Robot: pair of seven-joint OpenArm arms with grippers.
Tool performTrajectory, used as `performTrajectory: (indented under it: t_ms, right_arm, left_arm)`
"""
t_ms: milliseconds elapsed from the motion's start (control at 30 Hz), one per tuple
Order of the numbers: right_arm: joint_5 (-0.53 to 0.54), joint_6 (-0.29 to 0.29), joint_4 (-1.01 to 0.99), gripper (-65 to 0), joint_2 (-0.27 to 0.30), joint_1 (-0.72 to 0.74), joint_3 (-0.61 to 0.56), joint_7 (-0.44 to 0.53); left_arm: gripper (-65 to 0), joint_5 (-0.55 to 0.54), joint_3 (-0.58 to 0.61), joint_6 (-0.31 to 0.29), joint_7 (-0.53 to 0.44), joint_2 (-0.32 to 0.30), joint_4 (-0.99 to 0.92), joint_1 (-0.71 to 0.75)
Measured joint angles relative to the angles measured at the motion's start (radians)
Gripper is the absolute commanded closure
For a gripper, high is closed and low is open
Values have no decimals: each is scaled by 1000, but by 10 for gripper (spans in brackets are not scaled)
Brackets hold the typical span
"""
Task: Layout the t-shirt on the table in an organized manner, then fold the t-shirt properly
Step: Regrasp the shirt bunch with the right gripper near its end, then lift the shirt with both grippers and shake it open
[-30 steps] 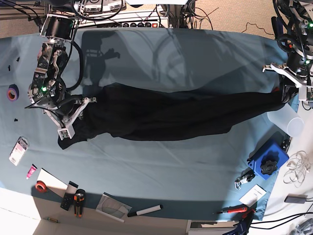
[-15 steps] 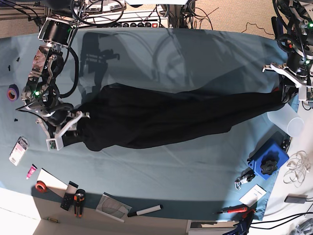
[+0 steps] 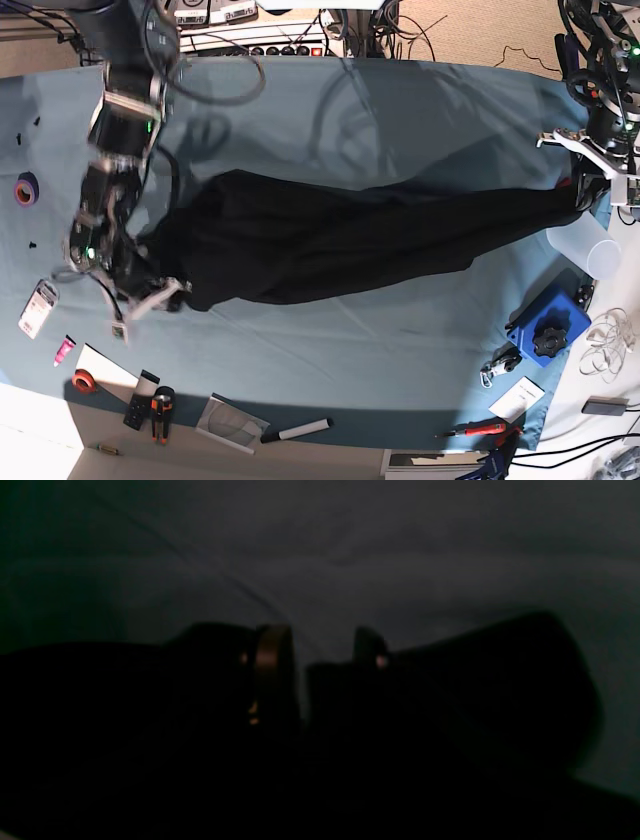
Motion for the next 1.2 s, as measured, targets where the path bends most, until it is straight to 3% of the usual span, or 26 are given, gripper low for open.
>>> performTrajectory:
  t_ms: [167, 400, 467, 533, 600, 667, 800, 967, 1200]
  right_arm:
    - [70, 17, -16, -212, -24, 27, 0, -74]
    - [75, 17, -17, -207, -64, 24, 0, -266]
    - [76, 17, -17, -128, -78, 24, 0, -282]
    - [74, 17, -17, 0, -91, 24, 0, -292]
    - [71, 41, -17, 0, -101, 24, 0, -294]
    - [72, 113, -17, 0, -102, 24, 0, -288]
    - [87, 110, 32, 0, -103, 18, 0, -242]
    - [93, 109, 256, 0, -105, 23, 1, -193]
    - [86, 110, 543, 0, -105, 25, 2, -238]
  left_arm:
    - [0, 0, 0, 0, 0, 0, 0, 0]
    - [0, 0, 0, 0, 0, 0, 0, 0]
    - [0, 0, 0, 0, 0, 0, 0, 0]
    - [0, 0, 0, 0, 0, 0, 0, 0]
    - [0, 0, 0, 0, 0, 0, 0, 0]
    - [0, 0, 0, 0, 0, 0, 0, 0]
    - [0, 0, 0, 0, 0, 0, 0, 0]
    - [0, -1, 0, 0, 0, 1, 0, 0]
    - [0, 0, 0, 0, 0, 1, 0, 0]
